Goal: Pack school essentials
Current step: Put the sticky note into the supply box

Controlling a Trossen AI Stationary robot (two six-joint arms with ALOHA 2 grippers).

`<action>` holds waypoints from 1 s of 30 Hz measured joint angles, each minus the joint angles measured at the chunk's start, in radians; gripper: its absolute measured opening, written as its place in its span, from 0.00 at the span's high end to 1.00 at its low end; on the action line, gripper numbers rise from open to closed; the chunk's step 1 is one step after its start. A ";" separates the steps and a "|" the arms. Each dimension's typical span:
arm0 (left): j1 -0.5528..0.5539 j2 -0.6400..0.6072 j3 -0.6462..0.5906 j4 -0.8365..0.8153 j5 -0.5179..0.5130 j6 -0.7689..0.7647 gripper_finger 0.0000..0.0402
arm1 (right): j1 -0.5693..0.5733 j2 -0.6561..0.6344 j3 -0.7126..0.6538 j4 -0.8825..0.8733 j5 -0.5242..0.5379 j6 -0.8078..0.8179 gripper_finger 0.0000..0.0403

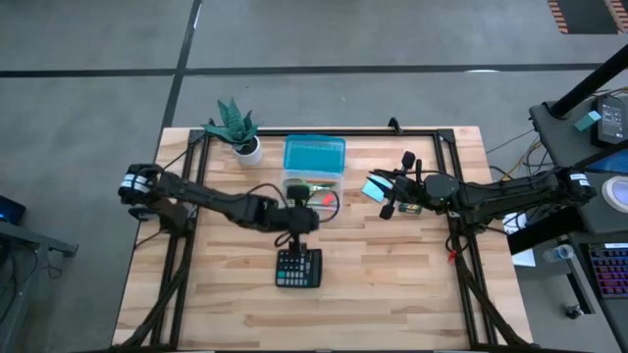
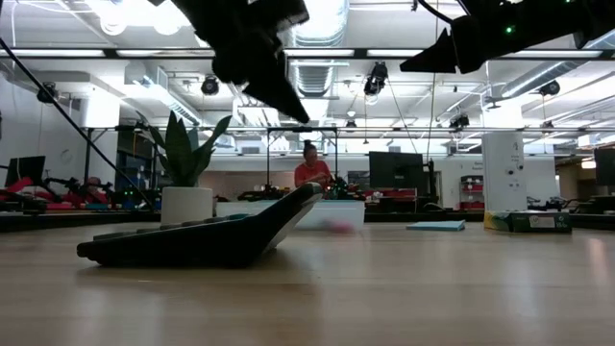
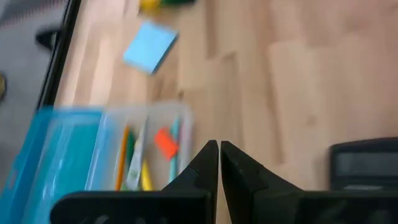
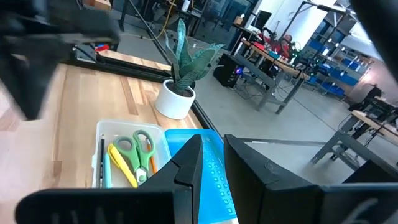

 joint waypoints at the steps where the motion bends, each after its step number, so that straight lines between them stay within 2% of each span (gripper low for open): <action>1: -0.015 0.000 -0.002 0.023 0.000 0.022 1.00 | 0.000 0.000 0.000 0.000 0.000 0.007 0.86; 7: -0.074 -0.032 -0.091 0.169 0.004 0.106 1.00 | 0.000 0.000 0.000 -0.070 0.000 0.074 0.86; 12: -0.083 -0.117 -0.214 0.270 0.004 0.107 1.00 | 0.000 0.000 0.000 -0.159 -0.001 0.295 0.86; 22: -0.082 -0.364 -0.407 0.281 0.002 -0.017 1.00 | 0.000 0.039 0.016 -0.183 -0.081 0.756 0.86; 27: -0.082 -0.433 -0.480 0.328 -0.003 -0.035 1.00 | -0.051 0.156 0.131 -0.282 -0.052 0.787 0.86; 30: -0.082 -0.457 -0.516 0.352 -0.019 -0.028 1.00 | -0.123 0.248 0.260 -0.487 -0.054 0.820 0.86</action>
